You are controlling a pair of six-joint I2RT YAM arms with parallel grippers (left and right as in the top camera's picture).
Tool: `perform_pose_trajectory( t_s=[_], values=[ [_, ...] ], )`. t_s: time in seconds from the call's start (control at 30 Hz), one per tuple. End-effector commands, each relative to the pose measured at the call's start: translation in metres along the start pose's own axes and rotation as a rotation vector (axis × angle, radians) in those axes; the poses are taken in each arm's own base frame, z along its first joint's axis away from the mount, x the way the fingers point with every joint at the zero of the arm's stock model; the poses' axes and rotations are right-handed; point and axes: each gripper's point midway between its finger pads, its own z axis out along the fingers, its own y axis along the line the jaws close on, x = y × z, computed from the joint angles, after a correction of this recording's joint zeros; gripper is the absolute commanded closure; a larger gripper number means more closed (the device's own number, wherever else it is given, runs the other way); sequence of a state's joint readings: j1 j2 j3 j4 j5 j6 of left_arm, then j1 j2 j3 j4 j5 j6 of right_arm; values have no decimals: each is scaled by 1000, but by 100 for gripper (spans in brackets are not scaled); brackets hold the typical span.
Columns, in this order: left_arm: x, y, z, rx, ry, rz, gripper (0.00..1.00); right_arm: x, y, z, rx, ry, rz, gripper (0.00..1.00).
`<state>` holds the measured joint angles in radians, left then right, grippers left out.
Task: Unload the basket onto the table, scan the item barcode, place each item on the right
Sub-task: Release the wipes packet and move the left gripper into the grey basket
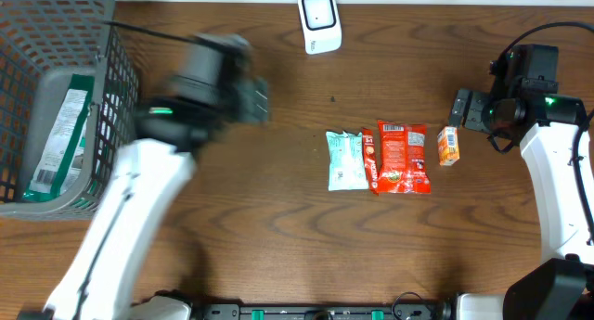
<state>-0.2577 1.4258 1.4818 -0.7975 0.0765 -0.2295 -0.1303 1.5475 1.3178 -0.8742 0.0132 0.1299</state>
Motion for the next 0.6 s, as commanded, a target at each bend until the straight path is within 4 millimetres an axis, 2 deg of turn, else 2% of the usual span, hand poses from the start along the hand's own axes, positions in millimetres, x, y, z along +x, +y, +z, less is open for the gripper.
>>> perform_pose_trajectory(
  t_s=[0.0, 0.07, 0.1, 0.2, 0.27, 0.33, 0.47, 0.5, 0.57],
  values=[
    [-52, 56, -66, -104, -178, -74, 19, -4, -1, -4, -3, -13, 20, 1],
    [-62, 93, -87, -174, -238, -145, 18, -4, -1, -4, -3, -13, 20, 1],
    [-62, 130, -100, -250, -263, -216, 17, -4, -1, -4, -3, -13, 20, 1],
    [-51, 185, -112, -363, -252, -328, 16, -4, -1, -4, -3, -13, 20, 1],
    [-42, 214, -114, -420, -235, -390, 16, -4, -1, -4, -3, -13, 20, 1],
    [-29, 244, -111, -471, -204, -455, 16, -4, -1, -4, -3, -13, 20, 1],
    [-9, 287, -95, -529, -128, -545, 16, -4, -1, -4, -3, -13, 20, 1],
    [2, 305, -82, -544, -80, -583, 16, -4, -1, -4, -3, -13, 20, 1],
    [11, 316, -67, -547, -29, -606, 16, -4, -1, -4, -3, -13, 20, 1]
  ],
)
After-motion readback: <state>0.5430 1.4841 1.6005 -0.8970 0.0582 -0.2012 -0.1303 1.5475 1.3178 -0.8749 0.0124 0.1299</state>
